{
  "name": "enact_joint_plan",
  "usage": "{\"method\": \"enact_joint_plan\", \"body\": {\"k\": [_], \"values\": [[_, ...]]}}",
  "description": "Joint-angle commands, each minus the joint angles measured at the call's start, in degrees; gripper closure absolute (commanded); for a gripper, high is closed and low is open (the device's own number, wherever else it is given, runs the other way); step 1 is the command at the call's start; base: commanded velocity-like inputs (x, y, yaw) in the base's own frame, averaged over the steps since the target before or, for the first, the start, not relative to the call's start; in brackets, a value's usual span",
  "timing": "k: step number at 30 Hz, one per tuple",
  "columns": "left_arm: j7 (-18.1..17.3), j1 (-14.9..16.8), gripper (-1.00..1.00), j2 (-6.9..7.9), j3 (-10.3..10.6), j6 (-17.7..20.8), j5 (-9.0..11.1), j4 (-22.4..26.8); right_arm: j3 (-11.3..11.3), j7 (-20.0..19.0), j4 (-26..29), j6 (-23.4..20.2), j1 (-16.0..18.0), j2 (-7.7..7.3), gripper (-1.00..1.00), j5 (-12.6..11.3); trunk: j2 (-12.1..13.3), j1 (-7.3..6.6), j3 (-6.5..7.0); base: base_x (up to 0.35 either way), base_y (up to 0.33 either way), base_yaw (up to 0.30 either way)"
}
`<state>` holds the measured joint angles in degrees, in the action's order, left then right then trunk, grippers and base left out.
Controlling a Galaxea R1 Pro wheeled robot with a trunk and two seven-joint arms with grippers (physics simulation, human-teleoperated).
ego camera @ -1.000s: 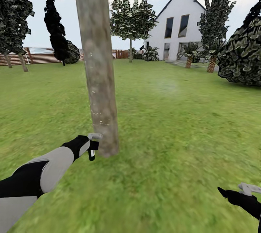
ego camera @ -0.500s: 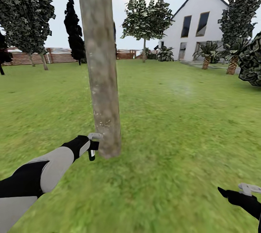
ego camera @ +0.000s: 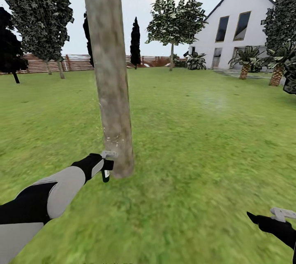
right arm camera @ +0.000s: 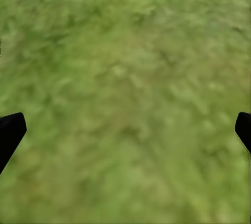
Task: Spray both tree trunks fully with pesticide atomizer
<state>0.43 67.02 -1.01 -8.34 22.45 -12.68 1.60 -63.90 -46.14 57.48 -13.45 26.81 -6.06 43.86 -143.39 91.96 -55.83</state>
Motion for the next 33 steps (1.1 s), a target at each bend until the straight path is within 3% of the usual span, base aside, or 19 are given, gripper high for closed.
{"method": "enact_joint_plan", "body": {"k": [1, 6, 10, 13, 15, 18, 21, 33], "values": [[0.0, 0.0, 1.0, 0.1, 0.0, 0.0, 0.0, 0.1, 0.0, 0.0, 0.0, 0.0, 0.0, 0.0, -1.0, 0.0, 0.0, 0.0, 0.0, 0.0, -0.157, 0.214], [0.3, 0.0, 1.0, 0.17, -0.1, 1.9, -0.2, 4.0, 0.0, 0.0, -0.3, 0.0, 0.0, 0.0, -1.0, 0.0, 0.0, 0.0, 0.0, 0.0, -0.036, 0.051], [0.3, 0.0, 1.0, -0.02, 0.1, 17.5, -0.3, 18.3, 0.0, -0.1, -0.3, 0.0, 0.0, -0.03, -1.0, 0.0, 0.0, 0.0, 0.0, 0.0, -0.001, 0.001], [0.3, 0.2, 1.0, -0.26, 0.1, 21.2, -0.3, 21.4, 0.0, -0.1, -0.4, 0.0, 0.0, -0.08, -1.0, 0.0, 0.0, 0.0, 0.0, 0.0, 0.0, 0.0], [0.3, 0.4, 1.0, -1.83, 0.2, 23.9, -0.4, 22.0, 0.0, 0.0, -0.4, 0.0, 0.0, -0.09, -1.0, 0.0, 0.0, 0.0, 0.0, 0.0, 0.0, 0.0], [0.3, 0.7, 1.0, -2.31, 0.3, 27.3, -0.5, 22.3, -0.1, -0.1, -0.4, 0.0, 0.0, -0.09, -1.0, 0.0, 0.0, 0.0, 0.0, 0.0, 0.0, 0.0], [0.4, 2.4, 1.0, -2.47, 0.4, 33.0, -0.6, 26.2, -0.1, 0.0, -0.4, 0.0, 0.0, -0.09, -1.0, 0.0, 0.0, 0.0, 0.0, 0.0, 0.0, 0.0], [0.4, 10.3, 1.0, -2.4, 0.4, 34.5, -1.1, 27.8, -0.1, 0.0, -0.4, 0.0, 0.0, -0.11, -1.0, 0.0, 0.0, 0.0, 0.0, 0.0, 0.0, 0.0]]}}
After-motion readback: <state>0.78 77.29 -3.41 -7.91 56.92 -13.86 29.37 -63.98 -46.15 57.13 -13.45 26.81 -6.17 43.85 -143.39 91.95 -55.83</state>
